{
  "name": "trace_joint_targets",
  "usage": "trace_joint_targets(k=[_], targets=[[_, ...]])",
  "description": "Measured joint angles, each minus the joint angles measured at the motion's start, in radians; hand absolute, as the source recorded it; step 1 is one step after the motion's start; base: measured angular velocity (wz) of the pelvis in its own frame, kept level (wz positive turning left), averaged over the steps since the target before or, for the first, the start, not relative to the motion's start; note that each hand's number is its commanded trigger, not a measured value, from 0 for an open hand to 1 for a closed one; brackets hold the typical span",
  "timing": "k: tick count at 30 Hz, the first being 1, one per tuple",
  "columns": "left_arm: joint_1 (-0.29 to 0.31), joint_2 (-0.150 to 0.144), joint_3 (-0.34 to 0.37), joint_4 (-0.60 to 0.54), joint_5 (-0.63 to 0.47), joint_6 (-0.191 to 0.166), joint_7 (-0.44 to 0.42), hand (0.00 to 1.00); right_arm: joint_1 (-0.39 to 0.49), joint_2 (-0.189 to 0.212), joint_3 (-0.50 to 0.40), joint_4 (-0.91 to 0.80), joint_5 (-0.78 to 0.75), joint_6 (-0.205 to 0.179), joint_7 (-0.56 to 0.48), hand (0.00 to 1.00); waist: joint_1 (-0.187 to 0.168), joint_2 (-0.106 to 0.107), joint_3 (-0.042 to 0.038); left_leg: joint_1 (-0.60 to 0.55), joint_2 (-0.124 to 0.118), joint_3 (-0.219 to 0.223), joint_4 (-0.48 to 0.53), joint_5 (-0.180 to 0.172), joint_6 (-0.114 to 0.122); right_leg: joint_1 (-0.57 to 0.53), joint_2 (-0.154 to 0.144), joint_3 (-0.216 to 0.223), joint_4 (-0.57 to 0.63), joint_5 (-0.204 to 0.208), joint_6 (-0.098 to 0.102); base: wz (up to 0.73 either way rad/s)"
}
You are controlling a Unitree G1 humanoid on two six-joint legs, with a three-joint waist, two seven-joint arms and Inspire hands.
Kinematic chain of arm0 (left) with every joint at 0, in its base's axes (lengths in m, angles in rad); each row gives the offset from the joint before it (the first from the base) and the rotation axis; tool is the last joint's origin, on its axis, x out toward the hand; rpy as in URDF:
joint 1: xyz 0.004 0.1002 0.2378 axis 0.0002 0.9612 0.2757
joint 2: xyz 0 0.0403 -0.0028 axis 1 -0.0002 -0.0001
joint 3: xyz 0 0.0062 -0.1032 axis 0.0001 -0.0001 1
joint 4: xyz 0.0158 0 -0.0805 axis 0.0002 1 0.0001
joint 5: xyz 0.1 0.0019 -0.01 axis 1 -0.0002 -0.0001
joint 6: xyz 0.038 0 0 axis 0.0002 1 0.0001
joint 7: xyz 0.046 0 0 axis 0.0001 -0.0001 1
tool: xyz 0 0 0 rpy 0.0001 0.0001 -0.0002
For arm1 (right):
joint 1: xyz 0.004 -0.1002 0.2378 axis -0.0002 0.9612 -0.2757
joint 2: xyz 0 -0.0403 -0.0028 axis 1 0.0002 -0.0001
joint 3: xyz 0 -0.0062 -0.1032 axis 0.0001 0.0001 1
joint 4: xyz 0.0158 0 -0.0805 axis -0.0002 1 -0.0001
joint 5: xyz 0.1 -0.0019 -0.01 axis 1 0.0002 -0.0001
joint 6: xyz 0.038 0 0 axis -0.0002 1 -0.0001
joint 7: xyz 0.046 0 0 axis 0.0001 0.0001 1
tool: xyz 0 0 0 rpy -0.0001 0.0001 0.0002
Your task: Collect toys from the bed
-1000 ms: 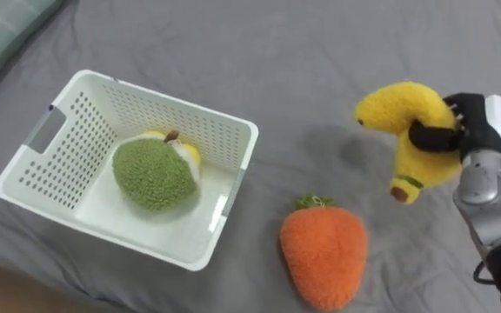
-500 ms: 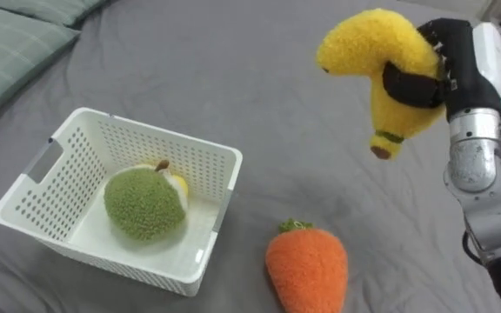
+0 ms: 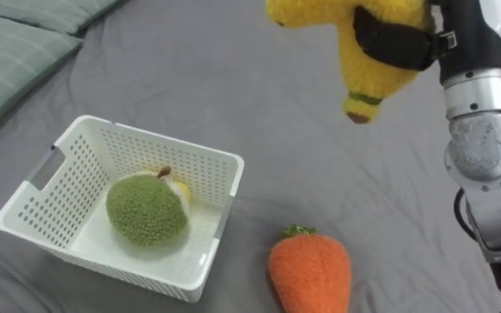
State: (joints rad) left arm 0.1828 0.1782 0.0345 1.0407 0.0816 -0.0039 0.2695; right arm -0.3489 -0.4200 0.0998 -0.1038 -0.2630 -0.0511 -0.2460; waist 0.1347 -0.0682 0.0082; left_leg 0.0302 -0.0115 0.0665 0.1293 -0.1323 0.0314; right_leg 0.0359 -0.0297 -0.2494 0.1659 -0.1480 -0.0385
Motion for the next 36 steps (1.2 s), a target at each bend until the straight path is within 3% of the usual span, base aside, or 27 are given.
trace_joint_targets(k=[4, 6, 14, 21, 22, 25, 27, 28, 29, 36], targets=[[-0.011, -0.009, -0.001, 0.0, 0.043, 0.0, 0.017, 0.0, 0.0, 0.08, 0.009, -0.002, 0.01, 0.001, 0.021, 1.0, 0.008, 0.0, 0.0001, -0.002, -0.002, -0.014, 0.0, -0.001, 0.001, 0.004, -0.002, -0.012, 0.001, 0.0, 0.001, 0.06], [-0.012, -0.01, -0.001, 0.001, 0.063, 0.0, 0.025, 0.0, 0.0, 0.098, 0.037, -0.007, 0.005, 0.008, 0.031, 1.0, 0.014, 0.0, 0.0, -0.002, -0.002, -0.015, 0.0, -0.001, 0.001, 0.004, -0.002, -0.013, 0.002, 0.0, 0.001, 0.03], [-0.041, -0.012, -0.002, 0.003, 0.133, 0.024, 0.024, 0.0, 0.0, 0.138, 0.181, -0.073, -0.027, 0.03, 0.108, 1.0, 0.076, -0.003, -0.0025, -0.012, -0.005, -0.033, 0.004, -0.003, 0.001, 0.0, -0.002, -0.029, 0.001, -0.001, 0.002, 0.05], [-0.041, -0.028, -0.003, 0.003, 0.175, 0.049, 0.023, 0.0, 0.0, 0.209, 0.286, -0.074, -0.085, 0.054, 0.173, 1.0, 0.126, -0.005, -0.0038, -0.019, -0.006, -0.05, 0.008, -0.003, 0.001, 0.005, -0.004, -0.057, 0.001, -0.001, 0.002, 0.09], [-0.041, -0.032, -0.003, 0.002, 0.177, 0.051, 0.023, 0.0, 0.0, 0.212, 0.303, -0.074, -0.091, 0.054, 0.177, 1.0, 0.143, 0.0, -0.0008, -0.022, -0.006, -0.05, 0.007, -0.003, 0.001, 0.005, -0.004, -0.054, 0.0, -0.001, 0.002, 0.0], [-0.051, -0.035, -0.005, -0.003, 0.196, 0.053, 0.019, 0.0, -0.001, 0.213, 0.349, -0.072, -0.087, 0.055, 0.185, 1.0, 0.174, -0.004, -0.0031, -0.022, -0.005, -0.05, 0.005, -0.004, 0.001, 0.005, -0.006, -0.053, 0.001, -0.001, 0.002, 0.0], [-0.065, -0.031, -0.011, -0.003, 0.195, 0.062, 0.007, 0.0, -0.003, 0.22, 0.382, -0.065, -0.089, 0.063, 0.201, 0.69, 0.181, 0.001, 0.0001, -0.022, -0.005, -0.058, 0.005, -0.004, 0.0, 0.009, -0.006, -0.061, 0.001, -0.001, 0.003, 0.09], [-0.074, -0.03, -0.014, -0.003, 0.195, 0.069, 0.001, 0.0, -0.003, 0.233, 0.399, -0.057, -0.089, 0.072, 0.208, 0.27, 0.184, 0.001, 0.0002, -0.023, -0.006, -0.064, 0.005, -0.004, 0.0, 0.011, -0.007, -0.067, 0.001, -0.002, 0.003, 0.14], [-0.079, -0.03, -0.018, -0.003, 0.195, 0.071, -0.001, 0.0, -0.003, 0.237, 0.404, -0.053, -0.09, 0.075, 0.212, 0.0, 0.188, 0.0, 0.0001, -0.024, -0.007, -0.067, 0.006, -0.004, 0.0, 0.011, -0.007, -0.069, 0.001, -0.002, 0.003, 0.13], [-0.107, -0.031, -0.042, -0.011, 0.197, 0.073, -0.027, 0.0, -0.021, 0.27, 0.43, 0.046, -0.1, 0.096, 0.249, 0.0, 0.224, -0.024, 0.0011, -0.039, -0.019, -0.084, 0.018, -0.001, 0.004, -0.001, -0.017, -0.085, 0.003, -0.009, 0.006, 0.07]])
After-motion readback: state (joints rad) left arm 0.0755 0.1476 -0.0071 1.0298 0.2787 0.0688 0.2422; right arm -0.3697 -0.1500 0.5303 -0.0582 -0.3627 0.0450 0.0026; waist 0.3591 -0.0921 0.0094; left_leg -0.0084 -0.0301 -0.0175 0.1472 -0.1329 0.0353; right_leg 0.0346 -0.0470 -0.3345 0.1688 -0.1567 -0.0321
